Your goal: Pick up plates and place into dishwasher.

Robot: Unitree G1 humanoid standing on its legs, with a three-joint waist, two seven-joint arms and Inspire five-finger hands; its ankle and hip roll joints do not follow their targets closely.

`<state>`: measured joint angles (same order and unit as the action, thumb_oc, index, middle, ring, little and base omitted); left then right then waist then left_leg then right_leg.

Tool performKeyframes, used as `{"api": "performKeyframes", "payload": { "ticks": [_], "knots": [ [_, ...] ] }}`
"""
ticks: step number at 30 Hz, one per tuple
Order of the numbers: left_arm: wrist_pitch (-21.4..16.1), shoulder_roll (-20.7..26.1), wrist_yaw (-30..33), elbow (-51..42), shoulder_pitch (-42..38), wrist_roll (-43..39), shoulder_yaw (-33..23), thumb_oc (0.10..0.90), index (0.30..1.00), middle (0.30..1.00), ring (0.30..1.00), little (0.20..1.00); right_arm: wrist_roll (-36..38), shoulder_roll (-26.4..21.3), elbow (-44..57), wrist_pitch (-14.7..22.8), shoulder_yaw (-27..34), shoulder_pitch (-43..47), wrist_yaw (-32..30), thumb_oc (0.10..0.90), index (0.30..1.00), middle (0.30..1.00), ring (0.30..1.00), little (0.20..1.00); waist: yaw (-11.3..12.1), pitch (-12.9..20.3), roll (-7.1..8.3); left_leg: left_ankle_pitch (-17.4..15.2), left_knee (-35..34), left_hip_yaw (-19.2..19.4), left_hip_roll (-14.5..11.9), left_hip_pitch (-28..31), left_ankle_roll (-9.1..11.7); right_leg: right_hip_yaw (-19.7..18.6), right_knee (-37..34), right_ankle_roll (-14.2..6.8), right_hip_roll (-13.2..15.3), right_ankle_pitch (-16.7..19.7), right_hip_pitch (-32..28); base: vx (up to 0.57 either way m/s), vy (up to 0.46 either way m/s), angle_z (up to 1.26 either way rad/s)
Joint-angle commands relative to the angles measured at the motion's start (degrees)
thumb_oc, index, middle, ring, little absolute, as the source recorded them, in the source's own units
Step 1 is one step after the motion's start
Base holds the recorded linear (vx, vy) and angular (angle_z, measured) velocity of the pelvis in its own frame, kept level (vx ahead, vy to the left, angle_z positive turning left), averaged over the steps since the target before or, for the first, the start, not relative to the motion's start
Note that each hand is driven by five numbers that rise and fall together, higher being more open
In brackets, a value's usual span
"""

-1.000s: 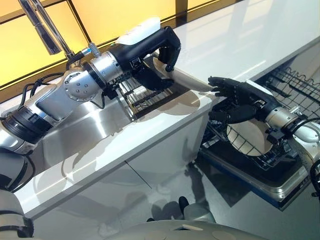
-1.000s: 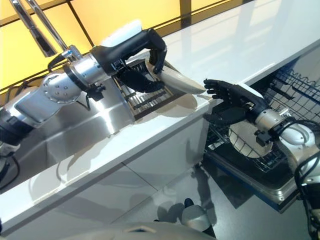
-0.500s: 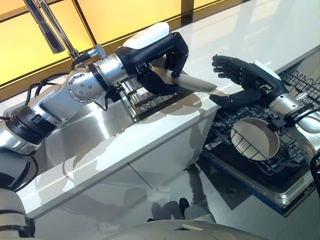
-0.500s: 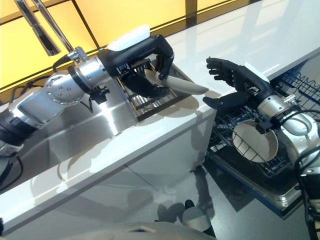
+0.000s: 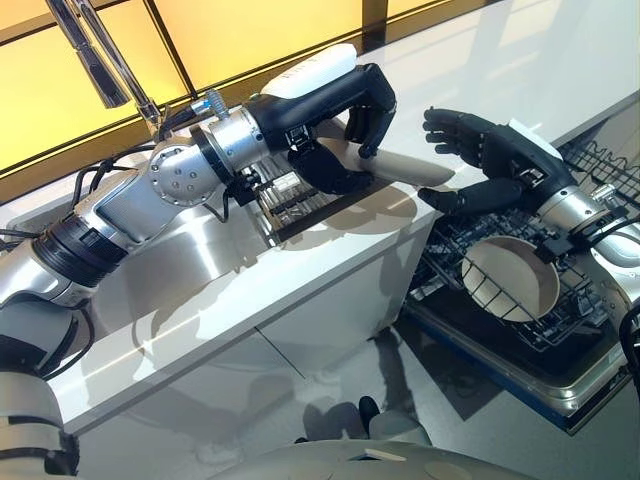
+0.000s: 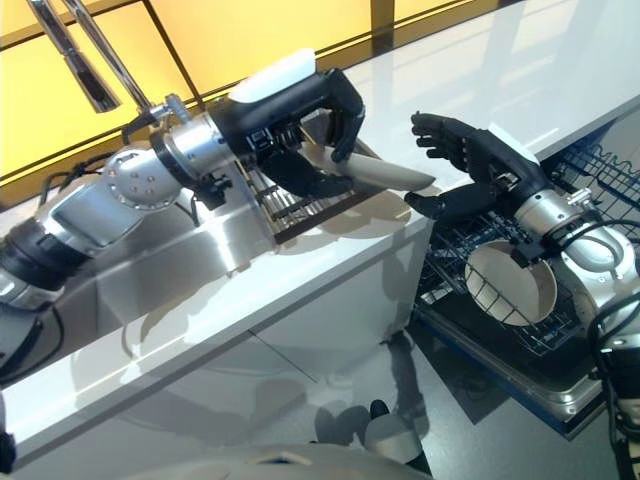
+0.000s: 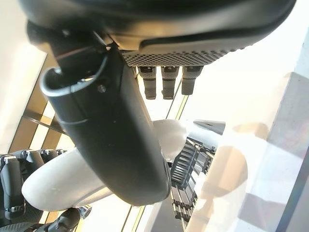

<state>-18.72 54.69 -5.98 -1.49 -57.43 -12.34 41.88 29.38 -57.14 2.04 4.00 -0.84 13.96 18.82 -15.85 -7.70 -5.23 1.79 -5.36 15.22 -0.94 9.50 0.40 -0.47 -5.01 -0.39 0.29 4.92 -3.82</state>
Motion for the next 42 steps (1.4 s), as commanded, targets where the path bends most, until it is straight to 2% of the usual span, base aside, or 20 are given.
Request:
{"api": "performKeyframes", "payload": {
  "ticks": [1, 3, 4, 5, 10, 16, 42],
  "knots": [
    [-2.5, -1.0, 3.7, 3.4, -10.7, -4.7, -5.6, 0.100, 0.300, 0.300, 0.300, 0.200, 0.4, 0.0, 2.7, 5.6, 2.0, 8.6, -1.8, 0.800, 0.900, 0.900, 0.900, 0.900, 1.3, 7.3, 2.35, -2.0, 0.4, -2.8, 0.6, 0.7, -0.6, -0.6, 3.1, -4.0, -1.6, -2.6, -0.4, 0.00, 0.000, 0.00],
    [-2.1, -1.2, 4.0, 2.9, -10.8, -4.4, -5.4, 0.100, 0.300, 0.300, 0.300, 0.200, -2.0, -0.4, 2.8, 5.3, 1.3, 9.0, -1.9, 0.800, 0.900, 0.900, 0.900, 0.900, 1.4, 7.4, 2.38, -2.0, 0.4, -2.9, 0.6, 0.7, -0.6, -0.6, 3.1, -4.0, -1.6, -2.6, -0.4, 0.00, 0.000, 0.00],
    [-1.9, -1.2, 4.0, 2.6, -11.0, -4.5, -5.3, 0.100, 0.300, 0.300, 0.300, 0.200, -3.3, -1.2, 2.8, 5.2, 0.4, 9.8, -2.4, 0.520, 0.660, 0.660, 0.660, 0.620, 1.5, 7.4, 2.42, -2.0, 0.4, -2.9, 0.6, 0.7, -0.6, -0.5, 3.0, -4.0, -1.6, -2.6, -0.4, 0.00, 0.000, 0.00],
    [-1.9, -1.2, 4.0, 2.6, -11.1, -4.5, -5.1, 0.100, 0.300, 0.300, 0.300, 0.200, -5.6, -1.6, 3.0, 5.2, -0.1, 10.2, -3.1, 0.100, 0.300, 0.300, 0.300, 0.200, 1.5, 7.4, 2.45, -1.9, 0.4, -2.9, 0.6, 0.6, -0.6, -0.5, 3.0, -4.0, -1.6, -2.6, -0.4, 0.00, 0.000, 0.00],
    [-2.3, -0.6, 4.3, 1.9, -11.2, -4.6, -4.7, 0.100, 0.300, 0.300, 0.300, 0.200, -7.8, -4.2, 2.7, 4.4, -2.2, 12.5, -3.8, 0.100, 0.300, 0.300, 0.300, 0.200, 1.8, 7.3, 2.77, -1.9, 0.4, -3.4, 0.7, 0.6, -0.7, -0.4, 3.0, -4.0, -1.6, -2.5, -0.5, 0.00, 0.000, 0.00],
    [-2.2, 0.0, 4.6, 1.0, -10.5, -4.4, -5.1, 0.100, 0.300, 0.300, 0.300, 0.200, -8.0, -4.7, 2.7, 3.3, -2.7, 13.3, -4.3, 0.100, 0.300, 0.300, 0.300, 0.200, 2.0, 7.2, 2.92, -1.9, 0.4, -3.5, 0.8, 0.6, -0.7, -0.4, 3.0, -4.0, -1.6, -2.5, -0.5, 0.00, 0.000, 0.00],
    [-1.1, 0.3, 3.7, 4.9, -10.7, -5.3, -5.5, 0.100, 0.300, 0.300, 0.300, 0.200, -6.0, -3.9, 0.1, 6.5, -0.4, 11.5, -6.1, 0.100, 0.300, 0.300, 0.300, 0.200, 1.6, 7.3, 2.79, -1.9, 0.4, -3.1, 0.6, 0.7, -0.7, -0.6, 2.8, -4.3, -1.6, -2.1, -0.5, 0.00, 0.000, 0.00]
  ]
}}
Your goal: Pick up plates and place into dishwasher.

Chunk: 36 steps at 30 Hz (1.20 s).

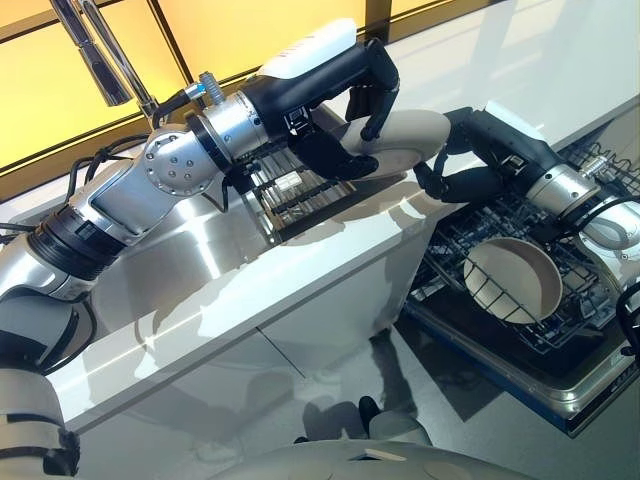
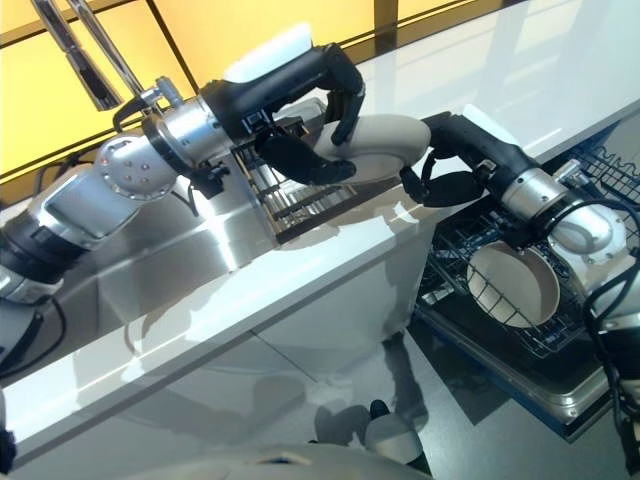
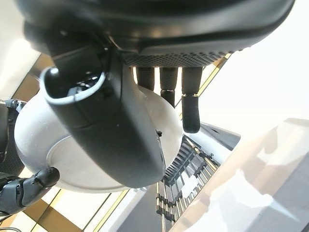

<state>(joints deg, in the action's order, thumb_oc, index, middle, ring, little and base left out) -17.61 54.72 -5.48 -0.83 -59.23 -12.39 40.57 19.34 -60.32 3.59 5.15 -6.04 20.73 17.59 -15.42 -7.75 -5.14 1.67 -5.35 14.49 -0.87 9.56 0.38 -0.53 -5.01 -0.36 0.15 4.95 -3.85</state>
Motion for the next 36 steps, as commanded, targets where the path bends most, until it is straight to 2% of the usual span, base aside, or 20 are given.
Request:
{"api": "performKeyframes", "payload": {
  "ticks": [1, 6, 7, 8, 23, 36],
  "knots": [
    [-2.1, 0.1, 3.1, 4.3, -8.7, -5.2, -4.4, 0.100, 0.300, 0.300, 0.300, 0.200, 3.9, -0.6, -1.5, 5.6, 5.0, 4.6, -4.9, 0.100, 0.300, 0.300, 0.300, 0.200, 1.2, 7.4, 2.73, -1.8, 0.3, -2.3, 0.5, 0.6, -0.6, -0.6, 2.8, -4.3, -1.4, -2.2, -0.5, 0.00, 0.000, 0.00],
    [-2.2, 0.0, 2.9, 5.1, -8.3, -4.6, -4.7, 0.100, 0.300, 0.300, 0.300, 0.200, 4.7, -0.4, -1.4, 5.8, 5.4, 4.1, -5.3, 0.100, 0.300, 0.300, 0.300, 0.200, 1.2, 7.3, 2.79, -1.8, 0.3, -2.4, 0.5, 0.6, -0.7, -0.5, 2.7, -4.3, -1.4, -2.1, -0.4, 0.00, 0.000, 0.00],
    [-2.5, -0.1, 2.8, 5.5, -8.4, -4.6, -4.6, 0.100, 0.300, 0.300, 0.300, 0.200, 5.6, -0.1, -1.5, 5.7, 5.4, 4.1, -5.3, 0.608, 0.735, 0.735, 0.735, 0.708, 1.2, 7.3, 2.77, -1.8, 0.3, -2.4, 0.5, 0.5, -0.7, -0.5, 2.7, -4.3, -1.4, -2.1, -0.4, 0.00, 0.000, 0.00],
    [-2.6, -0.3, 2.7, 5.8, -8.4, -4.5, -4.6, 0.100, 0.300, 0.300, 0.300, 0.200, 6.1, 0.2, -1.7, 5.7, 5.4, 4.2, -5.3, 0.800, 0.900, 0.900, 0.900, 0.900, 1.2, 7.3, 2.78, -1.8, 0.3, -2.4, 0.5, 0.5, -0.7, -0.5, 2.6, -4.3, -1.4, -2.1, -0.4, 0.00, 0.000, 0.00],
    [-3.0, -1.0, 1.1, 7.0, -8.3, -4.1, -4.8, 0.100, 0.300, 0.300, 0.300, 0.200, 14.2, 2.7, -0.5, 6.4, 7.1, 3.8, -0.2, 0.800, 0.900, 0.900, 0.900, 0.900, 0.9, 7.3, 2.61, -1.9, 0.3, -1.8, 0.3, 0.7, -0.6, -0.4, 2.6, -4.3, -1.3, -2.1, -0.5, 0.00, 0.000, 0.00],
    [-4.1, -0.7, 0.7, 7.9, -6.9, -1.1, -5.9, 0.100, 0.300, 0.300, 0.300, 0.200, 20.0, 3.0, 0.2, 4.4, 9.2, 1.5, 6.7, 0.800, 0.900, 0.900, 0.900, 0.900, 0.4, 7.4, 2.81, -1.8, 0.3, -1.2, 0.1, 0.9, -0.6, -0.4, 2.7, -4.3, -1.2, -2.1, -0.4, 0.00, 0.000, 0.00]
  ]
}}
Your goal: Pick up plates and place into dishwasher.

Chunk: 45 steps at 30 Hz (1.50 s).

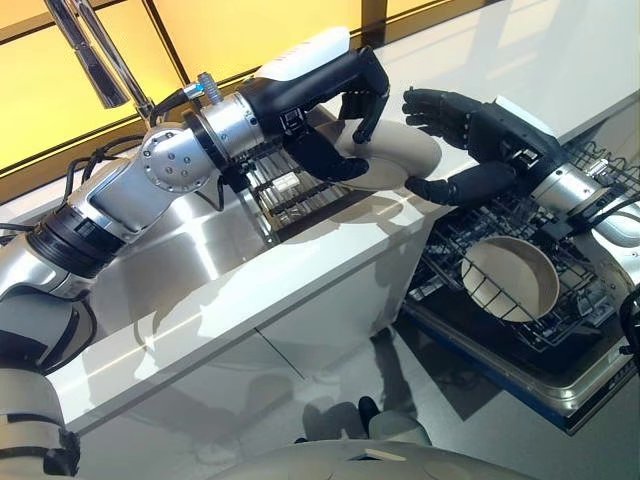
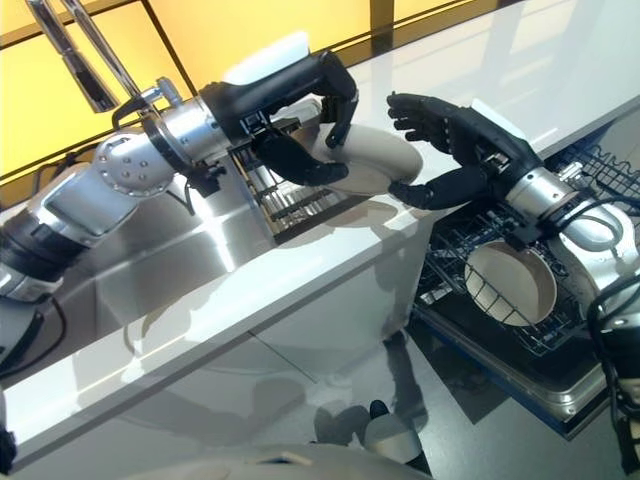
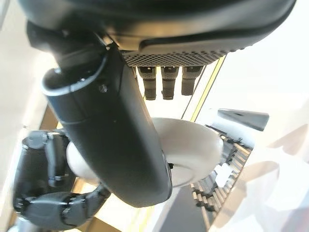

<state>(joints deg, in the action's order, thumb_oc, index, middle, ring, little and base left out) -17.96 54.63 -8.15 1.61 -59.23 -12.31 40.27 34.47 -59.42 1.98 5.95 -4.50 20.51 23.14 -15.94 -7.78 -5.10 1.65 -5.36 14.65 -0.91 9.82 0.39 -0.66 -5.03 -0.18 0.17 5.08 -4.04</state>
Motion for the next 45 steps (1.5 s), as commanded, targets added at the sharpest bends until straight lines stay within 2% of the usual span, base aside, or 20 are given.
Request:
{"api": "performKeyframes", "payload": {
  "ticks": [1, 8, 15, 23, 45],
  "knots": [
    [-3.8, -0.3, 3.3, 5.6, -6.7, -0.6, -5.7, 0.100, 0.300, 0.300, 0.300, 0.200, 4.7, 2.1, 2.0, 3.2, 8.0, 1.2, 1.9, 0.800, 0.900, 0.900, 0.900, 0.900, 0.8, 7.4, 2.76, -1.8, 0.4, -1.2, 0.2, 0.7, -0.6, -0.4, 2.8, -4.5, -1.3, -2.3, -0.2, 0.00, 0.000, 0.00],
    [-4.2, 2.7, 3.1, 6.8, -6.4, 0.4, -5.6, 0.100, 0.300, 0.300, 0.300, 0.200, 4.6, 0.2, 2.1, -0.2, 11.3, -4.0, 5.8, 0.800, 0.900, 0.900, 0.900, 0.900, 0.0, 7.3, 2.73, -1.7, 0.4, -0.4, 0.0, 0.8, -0.6, -0.5, 3.0, -4.6, -1.2, -2.2, 0.1, 0.00, 0.002, -0.01],
    [-4.7, 4.7, 3.3, 7.3, -6.2, 0.2, -5.3, 0.100, 0.300, 0.300, 0.300, 0.200, 7.7, -0.9, 1.7, -0.2, 13.4, -7.2, 9.0, 0.800, 0.900, 0.900, 0.900, 0.900, -0.5, 6.9, 2.69, -1.5, 0.4, 0.0, 0.0, 0.8, -0.5, -0.6, 3.2, -4.6, -1.1, -2.0, 0.3, 0.00, 0.007, -0.03],
    [-5.1, 3.7, 3.5, 8.3, -6.0, -0.1, -5.3, 0.100, 0.300, 0.300, 0.300, 0.200, 11.7, 0.2, 4.0, -0.8, 12.9, -6.9, 11.2, 0.800, 0.900, 0.900, 0.900, 0.900, -0.7, 6.8, 2.70, -1.6, 0.4, 0.4, 0.0, 0.9, -0.5, -0.8, 3.3, -4.6, -1.1, -2.0, 0.4, 0.00, 0.000, 0.00],
    [-4.3, -1.9, 3.4, 9.1, -5.6, -2.5, -5.1, 0.100, 0.300, 0.300, 0.300, 0.200, 12.1, 0.9, 6.1, 3.3, 8.8, 1.9, 5.3, 0.800, 0.900, 0.900, 0.900, 0.900, -0.7, 6.9, 2.91, -1.9, 0.5, 0.4, 0.1, 1.2, -0.7, -1.4, 3.1, -4.5, -1.2, -2.1, 0.0, 0.00, 0.000, 0.00]
  ]
}}
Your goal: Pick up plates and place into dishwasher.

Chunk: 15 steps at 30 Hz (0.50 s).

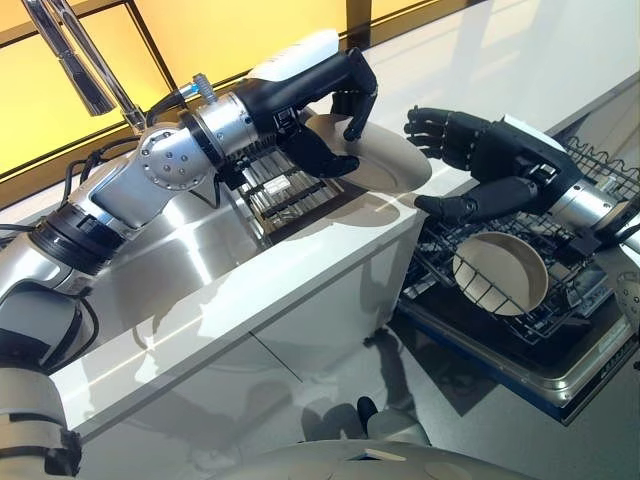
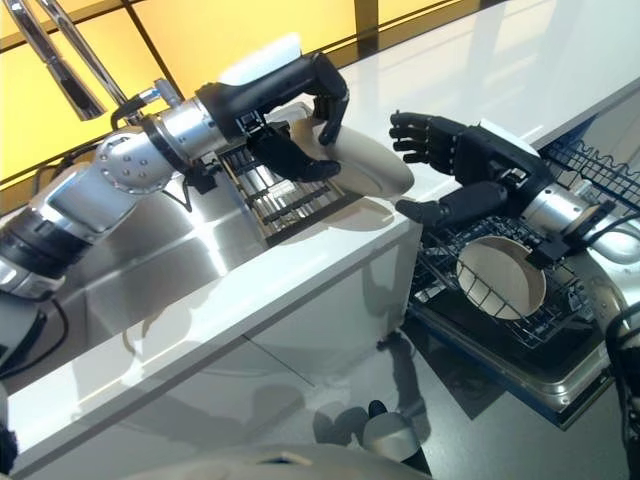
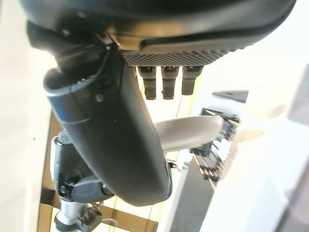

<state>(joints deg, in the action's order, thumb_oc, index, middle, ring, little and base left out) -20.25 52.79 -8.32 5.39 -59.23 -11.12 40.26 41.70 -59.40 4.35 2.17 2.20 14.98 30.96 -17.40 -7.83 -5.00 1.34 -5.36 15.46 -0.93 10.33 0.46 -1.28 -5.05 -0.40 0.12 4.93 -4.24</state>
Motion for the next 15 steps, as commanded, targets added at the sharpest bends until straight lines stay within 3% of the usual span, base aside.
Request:
{"api": "performKeyframes", "payload": {
  "ticks": [1, 7, 8, 10, 12, 15],
  "knots": [
    [-2.3, -0.7, 3.3, 5.9, -5.7, -3.8, -5.2, 0.100, 0.300, 0.300, 0.300, 0.200, 5.1, 1.1, 3.7, 7.2, 1.5, 8.8, -3.2, 0.800, 0.900, 0.900, 0.900, 0.900, 0.9, 6.9, 2.88, -1.6, 0.5, -0.5, 0.1, 0.8, -0.7, -0.7, 3.1, -4.2, -1.2, -2.0, 0.2, 0.00, 0.000, 0.00],
    [-2.3, -2.6, 3.5, 6.2, -5.2, -3.9, -5.6, 0.100, 0.300, 0.300, 0.300, 0.200, 5.3, 2.1, 4.1, 6.5, 0.0, 11.2, -3.2, 0.800, 0.900, 0.900, 0.900, 0.900, 1.1, 7.1, 3.09, -1.6, 0.5, -0.7, 0.2, 0.7, -0.8, -0.8, 3.0, -4.1, -1.2, -2.0, 0.0, 0.00, 0.000, 0.00],
    [-2.3, -3.0, 3.7, 6.2, -5.2, -3.9, -5.7, 0.100, 0.300, 0.300, 0.300, 0.200, 5.2, 2.4, 4.1, 6.2, -0.4, 11.6, -3.2, 0.762, 0.867, 0.867, 0.867, 0.862, 1.2, 7.2, 3.16, -1.6, 0.5, -0.7, 0.1, 0.7, -0.8, -0.7, 3.0, -4.1, -1.2, -2.0, 0.0, 0.00, 0.000, 0.00],
    [-2.4, -3.6, 3.9, 6.4, -5.3, -3.8, -5.7, 0.100, 0.300, 0.300, 0.300, 0.200, 4.9, 2.8, 4.1, 5.9, -1.0, 12.0, -3.3, 0.298, 0.469, 0.469, 0.469, 0.398, 1.3, 7.2, 3.22, -1.5, 0.5, -0.6, 0.1, 0.7, -0.8, -0.7, 2.9, -4.1, -1.2, -2.0, -0.1, 0.00, 0.000, 0.00],
    [-2.4, -4.3, 4.2, 6.5, -5.6, -3.5, -5.7, 0.100, 0.300, 0.300, 0.300, 0.200, 4.3, 3.4, 4.0, 5.6, -1.7, 12.3, -2.9, 0.100, 0.300, 0.300, 0.300, 0.200, 1.3, 7.2, 3.28, -1.5, 0.5, -0.7, 0.0, 0.7, -0.8, -0.6, 3.0, -4.0, -1.2, -2.0, 0.0, 0.00, 0.000, 0.00],
    [-2.4, -4.7, 4.4, 6.6, -6.1, -3.4, -5.4, 0.100, 0.300, 0.300, 0.300, 0.200, 3.8, 3.3, 3.8, 5.3, -2.5, 12.7, -3.2, 0.100, 0.300, 0.300, 0.300, 0.200, 1.3, 7.2, 3.36, -1.5, 0.5, -0.7, 0.0, 0.7, -0.8, -0.6, 3.1, -4.0, -1.2, -2.1, 0.0, 0.00, 0.000, 0.00]
  ]
}}
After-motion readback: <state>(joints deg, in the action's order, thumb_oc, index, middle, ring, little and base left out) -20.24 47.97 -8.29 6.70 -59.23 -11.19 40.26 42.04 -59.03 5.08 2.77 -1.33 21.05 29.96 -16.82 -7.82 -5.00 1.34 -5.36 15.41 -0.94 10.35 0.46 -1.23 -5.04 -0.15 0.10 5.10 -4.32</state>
